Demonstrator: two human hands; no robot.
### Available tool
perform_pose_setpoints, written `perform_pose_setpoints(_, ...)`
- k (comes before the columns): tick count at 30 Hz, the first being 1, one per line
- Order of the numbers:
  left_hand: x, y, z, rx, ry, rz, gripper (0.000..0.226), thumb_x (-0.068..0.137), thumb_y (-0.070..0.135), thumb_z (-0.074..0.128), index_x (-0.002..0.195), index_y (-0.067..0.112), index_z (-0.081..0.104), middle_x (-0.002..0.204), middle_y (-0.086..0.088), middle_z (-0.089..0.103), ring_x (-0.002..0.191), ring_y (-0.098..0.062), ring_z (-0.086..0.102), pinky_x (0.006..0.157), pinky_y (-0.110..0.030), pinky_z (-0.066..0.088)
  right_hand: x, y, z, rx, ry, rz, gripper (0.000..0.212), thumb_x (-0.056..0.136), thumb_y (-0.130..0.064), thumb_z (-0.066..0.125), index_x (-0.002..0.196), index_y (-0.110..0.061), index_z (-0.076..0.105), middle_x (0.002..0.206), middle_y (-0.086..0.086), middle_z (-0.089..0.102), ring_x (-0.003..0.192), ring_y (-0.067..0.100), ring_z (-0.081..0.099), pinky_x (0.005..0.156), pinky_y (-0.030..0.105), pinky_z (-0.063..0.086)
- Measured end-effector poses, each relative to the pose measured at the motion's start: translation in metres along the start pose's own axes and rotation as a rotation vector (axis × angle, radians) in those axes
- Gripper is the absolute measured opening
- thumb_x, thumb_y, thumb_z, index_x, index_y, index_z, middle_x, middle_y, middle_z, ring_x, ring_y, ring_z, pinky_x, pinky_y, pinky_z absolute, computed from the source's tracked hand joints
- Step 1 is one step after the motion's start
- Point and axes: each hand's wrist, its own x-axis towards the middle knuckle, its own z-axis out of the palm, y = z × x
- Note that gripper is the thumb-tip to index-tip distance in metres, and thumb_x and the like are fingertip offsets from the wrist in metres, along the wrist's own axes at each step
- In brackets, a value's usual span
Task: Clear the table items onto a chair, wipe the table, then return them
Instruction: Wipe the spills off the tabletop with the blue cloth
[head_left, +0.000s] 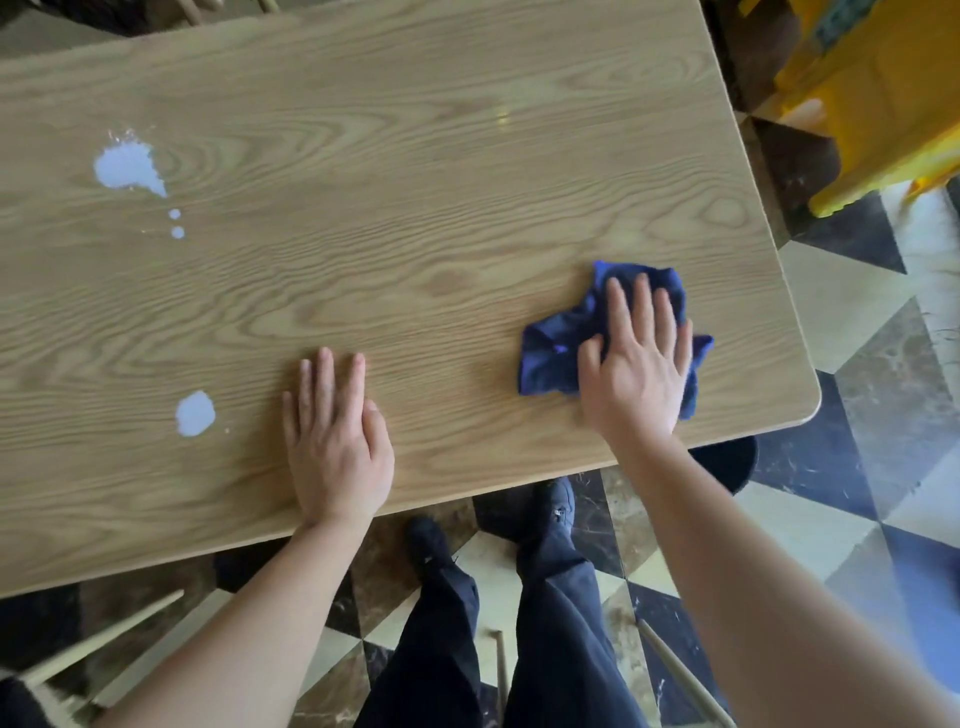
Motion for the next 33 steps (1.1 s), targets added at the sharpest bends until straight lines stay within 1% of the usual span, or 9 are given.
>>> perform_pose_setpoints(2, 0.001, 0.0, 0.0, 0.006, -0.007, 0.002, 0.053, 0.099, 0.03, 0.032, 0.152, 0.025, 0.035, 0.164, -0.005, 0.023, 0.153, -0.024, 0.015, 0.123, -0.048, 0.015, -0.014, -0.011, 0.003, 0.045, 0.012, 0.195, 0.065, 0.091, -0.036, 0.038, 0.155, -0.032, 0.025, 0.165, -0.003, 0.018, 0.152, 0.02, 0.011, 0.124, 0.046, 0.004)
perform_pose_setpoints(7, 0.0, 0.0, -0.001, 0.003, -0.007, 0.007, 0.054, 0.098, 0.03, 0.033, 0.152, 0.024, 0.035, 0.164, -0.006, 0.022, 0.153, -0.025, 0.015, 0.124, -0.048, 0.014, -0.053, -0.053, 0.013, 0.141, 0.053, 0.518, 0.062, 0.096, -0.032, 0.035, 0.157, -0.029, 0.021, 0.166, -0.003, 0.013, 0.153, 0.019, 0.007, 0.124, 0.046, -0.001)
perform_pose_setpoints(11, 0.001, -0.003, -0.002, -0.014, 0.0, 0.018, 0.055, 0.098, 0.028, 0.037, 0.153, 0.025, 0.034, 0.164, -0.006, 0.022, 0.153, -0.025, 0.015, 0.123, -0.048, 0.014, -0.096, -0.121, 0.028, 0.224, 0.043, 0.63, 0.063, 0.095, -0.034, 0.033, 0.157, -0.027, 0.021, 0.166, -0.001, 0.011, 0.153, 0.02, 0.006, 0.123, 0.047, -0.001)
perform_pose_setpoints(14, 0.003, -0.003, -0.003, -0.077, 0.002, 0.017, 0.055, 0.096, 0.023, 0.038, 0.151, 0.024, 0.039, 0.162, -0.006, 0.027, 0.152, -0.025, 0.02, 0.123, -0.047, 0.017, -0.119, -0.174, 0.039, 0.242, 0.004, 0.615, 0.064, 0.095, -0.033, 0.035, 0.157, -0.026, 0.02, 0.166, 0.0, 0.01, 0.153, 0.022, 0.006, 0.123, 0.049, 0.0)
perform_pose_setpoints(17, 0.007, -0.021, -0.012, -0.31, 0.058, 0.042, 0.051, 0.095, 0.014, 0.035, 0.144, 0.017, 0.049, 0.156, -0.01, 0.039, 0.149, -0.028, 0.03, 0.117, -0.051, 0.03, -0.128, -0.202, 0.049, 0.226, 0.0, 0.604, 0.064, 0.096, -0.032, 0.038, 0.157, -0.026, 0.02, 0.166, 0.002, 0.011, 0.153, 0.024, 0.007, 0.123, 0.051, 0.003)
perform_pose_setpoints(20, 0.009, -0.063, -0.033, -0.46, 0.121, 0.001, 0.052, 0.096, 0.009, 0.032, 0.146, 0.016, 0.046, 0.157, -0.01, 0.037, 0.15, -0.024, 0.026, 0.121, -0.05, 0.025, -0.131, -0.217, 0.056, 0.161, 0.005, 0.571, 0.063, 0.097, -0.031, 0.038, 0.157, -0.023, 0.02, 0.166, 0.005, 0.012, 0.152, 0.026, 0.008, 0.122, 0.053, 0.005)
perform_pose_setpoints(26, 0.057, -0.178, -0.059, -0.237, 0.177, -0.244, 0.05, 0.097, 0.016, 0.039, 0.147, 0.023, 0.042, 0.16, -0.008, 0.032, 0.152, -0.025, 0.02, 0.122, -0.05, 0.019, -0.111, -0.273, 0.073, 0.099, -0.063, 0.276, 0.063, 0.095, -0.031, 0.023, 0.157, -0.026, 0.016, 0.166, 0.006, 0.007, 0.153, 0.025, 0.002, 0.122, 0.054, 0.0)
perform_pose_setpoints(29, 0.088, -0.217, -0.059, -0.107, 0.18, -0.212, 0.049, 0.098, 0.018, 0.041, 0.147, 0.02, 0.042, 0.159, -0.014, 0.033, 0.15, -0.032, 0.023, 0.119, -0.051, 0.022, -0.083, -0.289, 0.078, 0.065, -0.06, 0.164, 0.063, 0.095, -0.029, 0.032, 0.157, -0.028, 0.018, 0.166, 0.004, 0.008, 0.153, 0.024, 0.002, 0.122, 0.053, 0.0)
perform_pose_setpoints(33, 0.119, -0.233, -0.051, -0.039, 0.164, -0.121, 0.05, 0.097, 0.024, 0.038, 0.147, 0.019, 0.043, 0.157, -0.015, 0.035, 0.148, -0.035, 0.027, 0.119, -0.05, 0.022, -0.025, -0.314, 0.077, 0.037, -0.093, -0.011, 0.065, 0.094, -0.03, 0.032, 0.157, -0.032, 0.017, 0.167, 0.001, 0.006, 0.153, 0.021, 0.0, 0.122, 0.05, -0.004)
